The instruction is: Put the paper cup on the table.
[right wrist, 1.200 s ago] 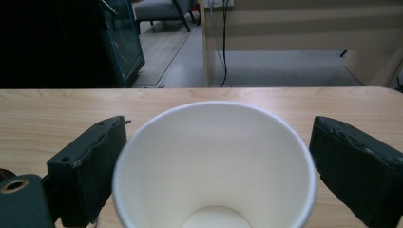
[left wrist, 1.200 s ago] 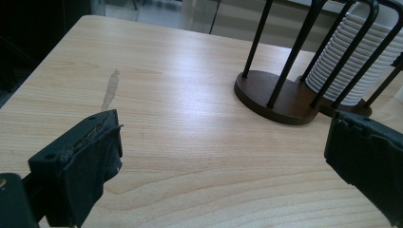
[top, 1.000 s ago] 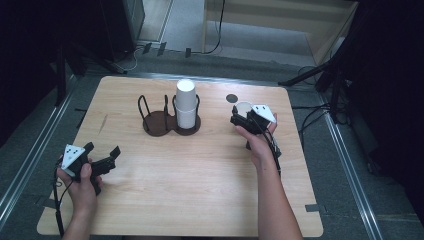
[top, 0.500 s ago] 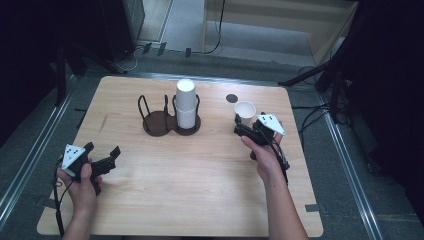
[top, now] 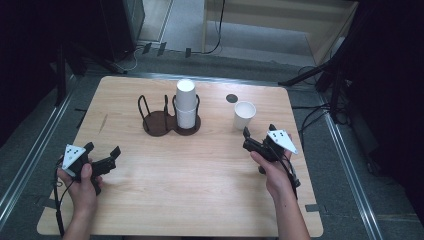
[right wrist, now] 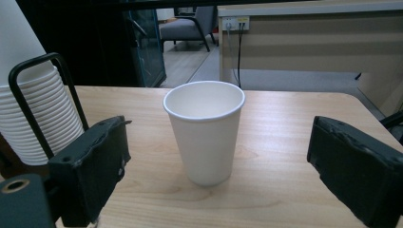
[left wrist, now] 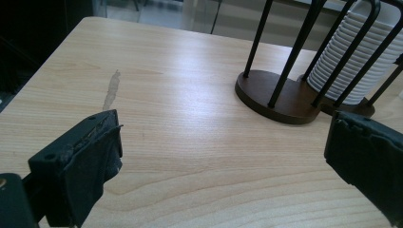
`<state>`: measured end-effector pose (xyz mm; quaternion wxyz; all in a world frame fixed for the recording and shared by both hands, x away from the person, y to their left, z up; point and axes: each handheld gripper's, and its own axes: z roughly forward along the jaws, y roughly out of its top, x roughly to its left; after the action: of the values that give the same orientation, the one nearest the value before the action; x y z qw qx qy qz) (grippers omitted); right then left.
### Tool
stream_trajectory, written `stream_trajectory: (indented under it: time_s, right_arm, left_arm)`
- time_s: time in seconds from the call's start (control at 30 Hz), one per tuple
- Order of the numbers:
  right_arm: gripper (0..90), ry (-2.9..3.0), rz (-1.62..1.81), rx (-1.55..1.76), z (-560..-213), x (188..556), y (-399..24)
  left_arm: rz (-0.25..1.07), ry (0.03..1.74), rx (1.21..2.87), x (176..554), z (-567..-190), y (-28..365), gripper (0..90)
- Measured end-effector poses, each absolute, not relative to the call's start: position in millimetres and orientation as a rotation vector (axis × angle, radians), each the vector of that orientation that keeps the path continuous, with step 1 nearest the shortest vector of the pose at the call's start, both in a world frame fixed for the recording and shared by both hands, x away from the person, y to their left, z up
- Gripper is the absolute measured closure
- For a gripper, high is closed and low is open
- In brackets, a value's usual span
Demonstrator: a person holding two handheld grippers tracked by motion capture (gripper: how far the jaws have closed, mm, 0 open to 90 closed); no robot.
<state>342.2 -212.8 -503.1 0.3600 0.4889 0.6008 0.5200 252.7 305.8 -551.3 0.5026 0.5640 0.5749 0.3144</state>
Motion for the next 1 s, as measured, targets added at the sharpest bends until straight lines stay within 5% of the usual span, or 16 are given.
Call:
stream_trajectory:
  time_s: [1.0]
  right_arm:
    - [6.5, 1.513, 1.296, 1.255, -515.7, 290.4, -264.5]
  left_arm:
    - [0.754, 1.39, 1.357, 252.2, -551.5, 306.6, 0.0]
